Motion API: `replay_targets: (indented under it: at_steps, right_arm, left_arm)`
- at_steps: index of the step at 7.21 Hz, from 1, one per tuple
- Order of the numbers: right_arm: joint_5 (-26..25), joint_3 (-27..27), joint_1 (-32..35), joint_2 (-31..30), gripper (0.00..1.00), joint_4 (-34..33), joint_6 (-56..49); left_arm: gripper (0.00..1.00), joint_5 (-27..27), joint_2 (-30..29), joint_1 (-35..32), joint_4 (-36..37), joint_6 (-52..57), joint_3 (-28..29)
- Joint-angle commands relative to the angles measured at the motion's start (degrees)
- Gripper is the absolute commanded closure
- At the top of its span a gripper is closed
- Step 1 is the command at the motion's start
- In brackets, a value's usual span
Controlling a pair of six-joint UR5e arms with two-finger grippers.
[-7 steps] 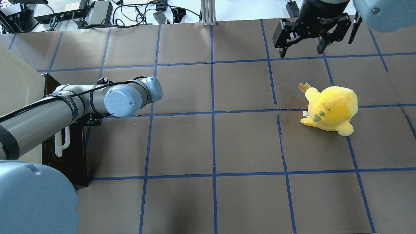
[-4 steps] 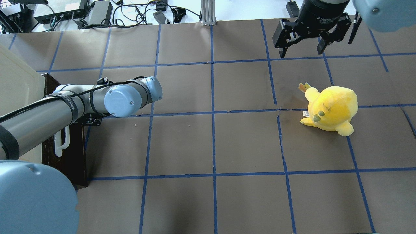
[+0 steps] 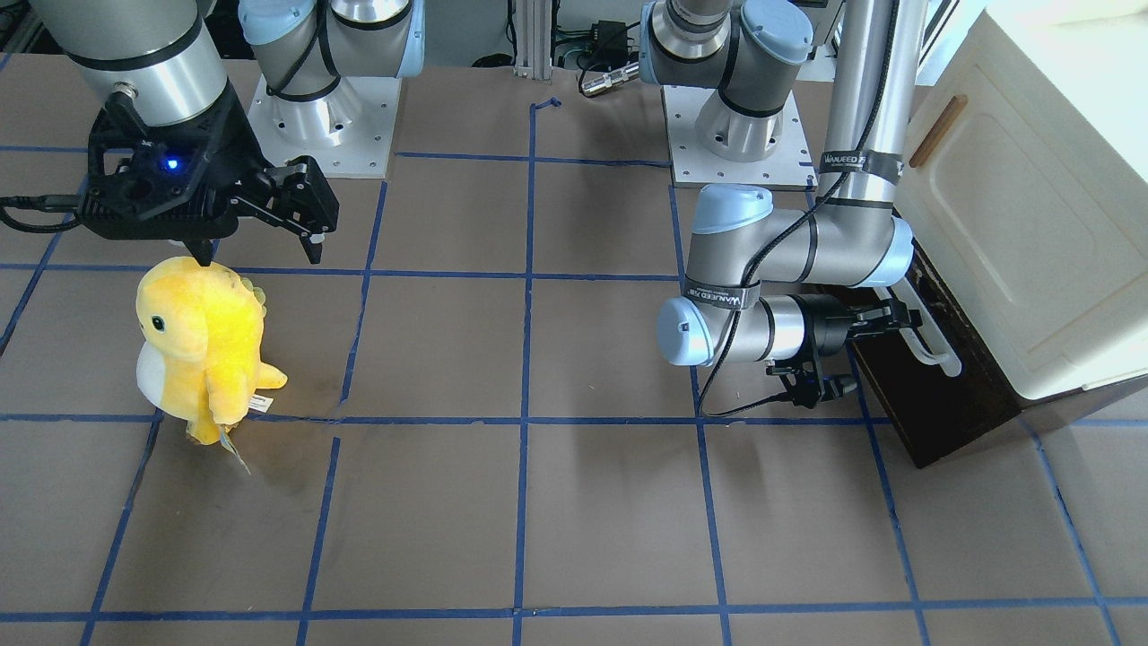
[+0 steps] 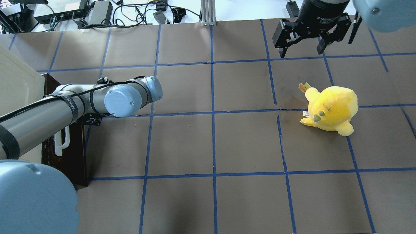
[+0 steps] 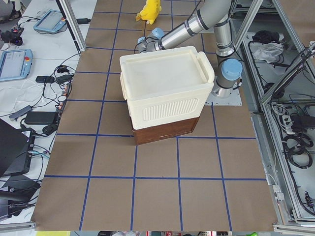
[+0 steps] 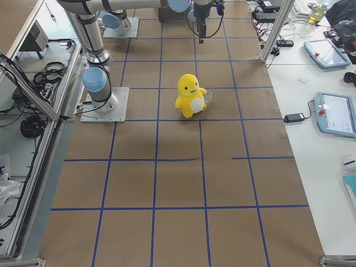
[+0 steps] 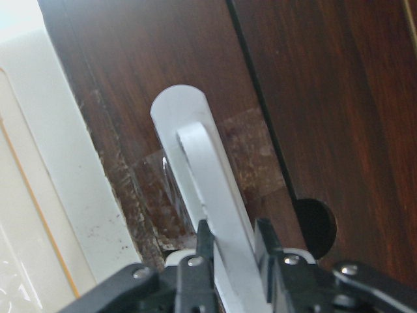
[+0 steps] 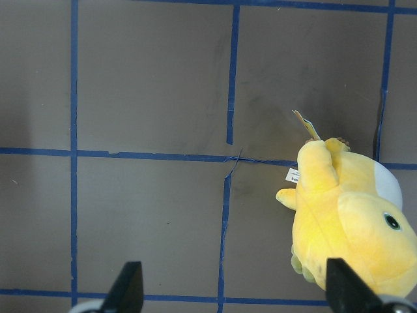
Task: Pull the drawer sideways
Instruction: 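Hold the white handle firmly in the left gripper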
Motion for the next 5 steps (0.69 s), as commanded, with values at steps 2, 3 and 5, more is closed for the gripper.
replay_targets:
  at_steps: [2, 3, 5]
  right_arm:
    - [0.00, 0.00, 0.00, 0.00, 0.00, 0.00, 0.00]
    - [0.00, 0.00, 0.00, 0.00, 0.00, 0.00, 0.00]
    - [0.00, 0.00, 0.00, 0.00, 0.00, 0.00, 0.00]
  left_arm:
    - [0.78, -0.02, -0.11, -0.18, 0.04, 0.27, 0.00]
    - [0.79, 0.06, -0.03, -0.26, 0.04, 0.27, 0.09]
    - [0.79, -0.02, -0.20, -0.26, 0.04, 0.27, 0.35]
